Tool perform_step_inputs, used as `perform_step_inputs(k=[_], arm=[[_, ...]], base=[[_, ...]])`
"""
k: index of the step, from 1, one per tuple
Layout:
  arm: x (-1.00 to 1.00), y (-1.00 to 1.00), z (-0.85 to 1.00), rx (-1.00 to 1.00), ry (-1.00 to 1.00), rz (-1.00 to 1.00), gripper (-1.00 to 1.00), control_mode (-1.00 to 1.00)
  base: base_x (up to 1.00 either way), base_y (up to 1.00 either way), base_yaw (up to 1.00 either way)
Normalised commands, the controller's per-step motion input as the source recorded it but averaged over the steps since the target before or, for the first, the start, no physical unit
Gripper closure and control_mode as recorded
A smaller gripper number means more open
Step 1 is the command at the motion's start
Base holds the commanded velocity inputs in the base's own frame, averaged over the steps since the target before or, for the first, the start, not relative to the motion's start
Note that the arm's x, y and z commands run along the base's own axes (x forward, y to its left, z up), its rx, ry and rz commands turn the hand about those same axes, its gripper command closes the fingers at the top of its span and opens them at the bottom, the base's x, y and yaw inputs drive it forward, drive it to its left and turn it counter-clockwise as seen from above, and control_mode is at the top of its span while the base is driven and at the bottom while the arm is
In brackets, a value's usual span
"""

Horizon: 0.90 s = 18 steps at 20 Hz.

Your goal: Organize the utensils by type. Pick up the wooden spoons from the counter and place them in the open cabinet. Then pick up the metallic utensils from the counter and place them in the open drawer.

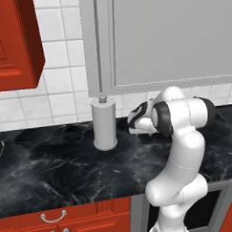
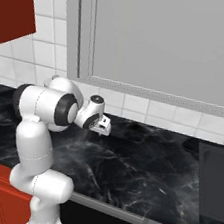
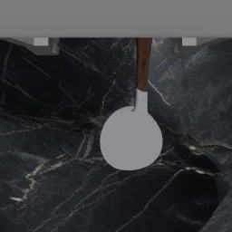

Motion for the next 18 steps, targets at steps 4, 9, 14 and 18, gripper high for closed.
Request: perform_step_inputs(k=[4,9,14,18], arm=[[0.00,0.08,0.05,0.00,-0.03,0.00,-1.00,-1.00],[0.14,0.13,-0.06,0.00,0.00,0.00,-1.00,-1.00],[0.15,0.01,-0.16,0.00,0.00,0.00,-1.00,-1.00],[0.03,0.01,-0.27,0.00,0.00,0.00,-1.00,-1.00]], base=[[0.00,0.00,0.00],[0.00,0.00,0.00],[0.00,0.00,0.00],[0.00,0.00,0.00]])
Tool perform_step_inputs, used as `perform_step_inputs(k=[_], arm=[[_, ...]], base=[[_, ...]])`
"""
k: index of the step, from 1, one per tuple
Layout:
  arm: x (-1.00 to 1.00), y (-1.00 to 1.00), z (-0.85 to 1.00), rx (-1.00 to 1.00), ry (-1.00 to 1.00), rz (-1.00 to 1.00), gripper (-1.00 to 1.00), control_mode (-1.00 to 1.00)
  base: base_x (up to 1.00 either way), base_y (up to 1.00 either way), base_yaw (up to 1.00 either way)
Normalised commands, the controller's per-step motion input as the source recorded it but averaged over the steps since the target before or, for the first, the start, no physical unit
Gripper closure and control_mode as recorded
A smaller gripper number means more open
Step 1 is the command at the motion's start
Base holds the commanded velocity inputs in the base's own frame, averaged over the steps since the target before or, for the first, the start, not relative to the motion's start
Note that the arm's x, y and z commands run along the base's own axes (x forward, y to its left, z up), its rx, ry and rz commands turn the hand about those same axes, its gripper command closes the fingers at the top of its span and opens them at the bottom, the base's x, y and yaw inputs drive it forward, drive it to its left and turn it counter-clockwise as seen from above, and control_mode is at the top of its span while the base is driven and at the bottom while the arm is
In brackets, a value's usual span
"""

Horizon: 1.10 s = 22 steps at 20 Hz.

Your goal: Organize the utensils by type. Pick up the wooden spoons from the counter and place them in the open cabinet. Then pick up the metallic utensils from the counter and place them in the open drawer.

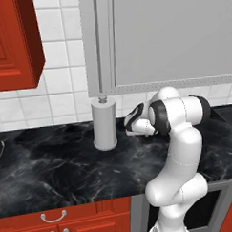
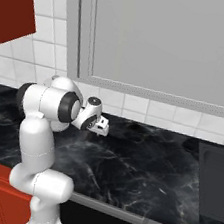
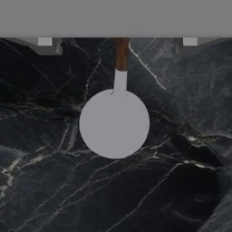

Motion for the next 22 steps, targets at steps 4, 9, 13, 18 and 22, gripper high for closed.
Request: perform_step_inputs(k=[4,9,13,18,22], arm=[[0.00,0.05,-0.32,-0.02,0.00,0.00,-1.00,-1.00],[0.00,0.12,-0.33,-0.09,0.00,-0.03,-1.00,-1.00],[0.00,0.24,-0.32,-0.17,0.00,-0.06,-1.00,-1.00],[0.00,0.14,-0.40,-0.08,0.00,-0.06,1.00,-1.00],[0.00,-0.07,-0.33,0.00,0.07,-0.01,1.00,-1.00]], base=[[0.00,0.00,0.00],[0.00,0.00,0.00],[0.00,0.00,0.00],[0.00,0.00,0.00],[0.00,0.00,0.00]])
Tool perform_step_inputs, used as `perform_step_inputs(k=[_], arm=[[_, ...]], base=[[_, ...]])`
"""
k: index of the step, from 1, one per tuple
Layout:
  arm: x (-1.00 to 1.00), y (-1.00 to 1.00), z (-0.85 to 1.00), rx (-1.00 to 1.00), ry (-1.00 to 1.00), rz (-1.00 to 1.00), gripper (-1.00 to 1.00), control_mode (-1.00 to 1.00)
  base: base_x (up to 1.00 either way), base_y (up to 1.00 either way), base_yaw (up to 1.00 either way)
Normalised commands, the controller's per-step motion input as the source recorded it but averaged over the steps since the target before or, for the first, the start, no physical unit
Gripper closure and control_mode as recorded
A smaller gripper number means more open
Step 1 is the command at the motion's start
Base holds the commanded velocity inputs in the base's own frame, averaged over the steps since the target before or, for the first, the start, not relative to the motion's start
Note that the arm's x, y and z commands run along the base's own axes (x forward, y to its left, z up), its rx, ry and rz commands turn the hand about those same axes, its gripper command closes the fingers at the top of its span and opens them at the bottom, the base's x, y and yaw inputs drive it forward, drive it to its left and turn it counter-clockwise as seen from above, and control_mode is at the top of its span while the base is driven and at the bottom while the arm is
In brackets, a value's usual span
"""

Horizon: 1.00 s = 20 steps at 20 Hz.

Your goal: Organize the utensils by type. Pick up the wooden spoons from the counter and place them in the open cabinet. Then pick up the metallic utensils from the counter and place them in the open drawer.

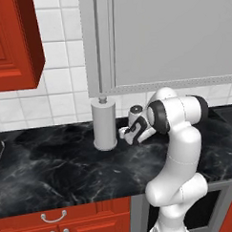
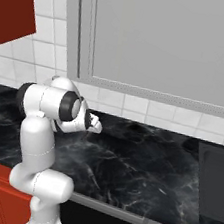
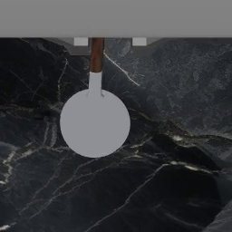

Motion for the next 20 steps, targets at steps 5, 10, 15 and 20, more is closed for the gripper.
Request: perform_step_inputs(k=[5,10,15,20], arm=[[-0.04,-0.26,-0.30,0.01,0.02,0.00,1.00,-1.00],[-0.05,-0.37,-0.07,0.01,0.00,0.00,1.00,-1.00],[-0.08,-0.38,0.25,0.00,0.00,0.00,1.00,-1.00],[-0.18,-0.13,0.78,0.00,0.00,0.00,1.00,-1.00]], base=[[0.00,0.00,0.00],[0.00,0.00,0.00],[0.00,0.00,0.00],[0.00,0.00,0.00]])
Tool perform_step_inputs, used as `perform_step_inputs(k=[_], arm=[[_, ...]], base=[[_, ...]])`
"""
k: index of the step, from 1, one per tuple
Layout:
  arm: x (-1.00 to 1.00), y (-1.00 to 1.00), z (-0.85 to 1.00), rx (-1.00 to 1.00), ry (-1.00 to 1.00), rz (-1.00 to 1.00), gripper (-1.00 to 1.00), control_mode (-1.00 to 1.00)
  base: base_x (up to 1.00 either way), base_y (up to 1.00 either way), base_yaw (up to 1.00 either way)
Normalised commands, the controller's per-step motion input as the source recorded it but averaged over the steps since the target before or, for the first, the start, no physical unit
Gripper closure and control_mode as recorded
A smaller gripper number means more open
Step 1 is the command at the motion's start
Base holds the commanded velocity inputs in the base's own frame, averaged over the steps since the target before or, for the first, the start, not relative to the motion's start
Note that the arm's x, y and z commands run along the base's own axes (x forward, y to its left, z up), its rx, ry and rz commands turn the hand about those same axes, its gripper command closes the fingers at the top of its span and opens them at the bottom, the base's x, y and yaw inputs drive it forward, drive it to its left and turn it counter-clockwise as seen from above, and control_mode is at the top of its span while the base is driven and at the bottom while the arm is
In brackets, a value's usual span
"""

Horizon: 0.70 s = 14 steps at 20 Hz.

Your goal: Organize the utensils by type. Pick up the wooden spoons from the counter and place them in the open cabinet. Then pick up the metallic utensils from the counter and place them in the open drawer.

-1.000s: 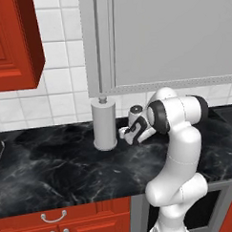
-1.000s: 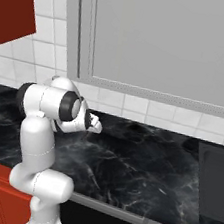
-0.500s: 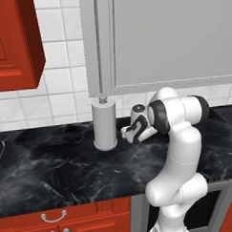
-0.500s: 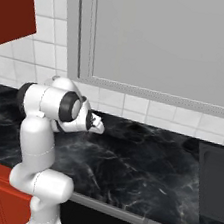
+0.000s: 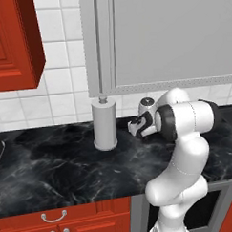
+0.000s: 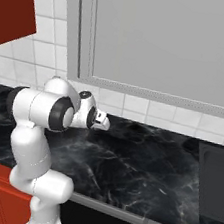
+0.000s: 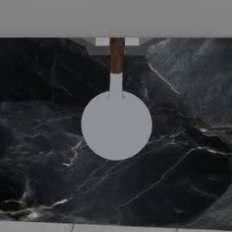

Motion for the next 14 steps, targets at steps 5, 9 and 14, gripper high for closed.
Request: perform_step_inputs(k=[5,9,14], arm=[[-0.43,0.00,0.91,0.02,0.00,0.00,1.00,-1.00],[-0.59,-0.03,0.85,0.08,0.00,0.00,1.00,-1.00],[-0.59,-0.04,0.88,0.13,0.00,0.00,1.00,-1.00]], base=[[0.00,0.00,0.00],[0.00,0.00,0.00],[0.00,0.00,0.00]])
